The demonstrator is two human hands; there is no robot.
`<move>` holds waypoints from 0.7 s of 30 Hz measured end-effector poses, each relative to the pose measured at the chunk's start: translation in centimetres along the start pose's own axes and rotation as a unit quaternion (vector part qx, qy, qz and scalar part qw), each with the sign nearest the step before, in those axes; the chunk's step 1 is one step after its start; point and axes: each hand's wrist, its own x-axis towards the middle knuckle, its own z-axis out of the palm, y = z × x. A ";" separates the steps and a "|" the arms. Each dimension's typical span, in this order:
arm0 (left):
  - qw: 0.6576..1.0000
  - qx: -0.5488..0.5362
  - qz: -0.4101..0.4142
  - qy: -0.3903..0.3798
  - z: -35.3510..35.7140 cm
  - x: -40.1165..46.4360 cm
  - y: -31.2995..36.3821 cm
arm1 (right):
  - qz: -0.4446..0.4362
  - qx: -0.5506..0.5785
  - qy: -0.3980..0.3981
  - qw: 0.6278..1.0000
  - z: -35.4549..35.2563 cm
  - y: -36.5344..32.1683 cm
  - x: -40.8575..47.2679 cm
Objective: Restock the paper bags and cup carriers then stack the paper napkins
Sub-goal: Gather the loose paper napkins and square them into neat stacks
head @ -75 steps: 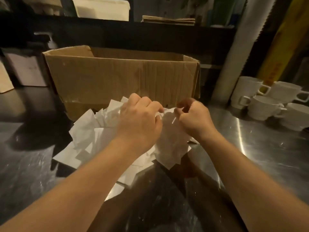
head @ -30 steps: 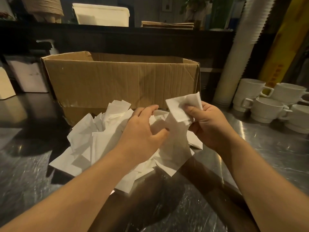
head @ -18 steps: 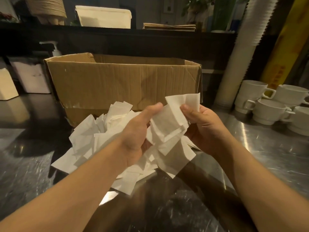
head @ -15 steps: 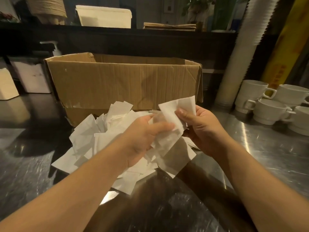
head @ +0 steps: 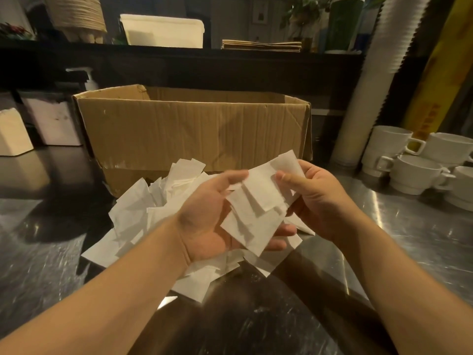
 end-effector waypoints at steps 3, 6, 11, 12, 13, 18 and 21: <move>0.999 -0.027 -0.012 -0.016 -0.1 0.1 0.0 | -0.004 -0.023 -0.010 1.000 0.0 -0.2 -0.1; 0.999 0.002 -0.007 0.048 0.0 0.3 -0.1 | -0.013 0.010 0.017 1.000 -0.3 -0.4 0.0; 0.991 0.024 0.014 0.134 -0.1 0.7 -0.5 | 0.009 0.107 -0.017 0.994 -0.8 -1.3 -0.4; 0.990 0.023 0.019 0.140 -0.3 0.9 -0.6 | 0.014 0.134 -0.056 0.989 -0.8 -1.6 -0.6; 0.991 0.015 0.022 0.134 -0.5 1.0 -0.7 | 0.016 0.151 -0.092 0.984 -0.9 -1.8 -0.9; 0.992 -0.022 0.054 0.110 -1.0 1.1 -0.7 | -0.010 0.036 -0.103 0.994 -0.3 -1.6 -1.0; 0.987 -0.032 0.068 0.140 -1.0 1.3 -0.6 | -0.042 -0.004 -0.002 0.999 0.0 -0.8 -0.5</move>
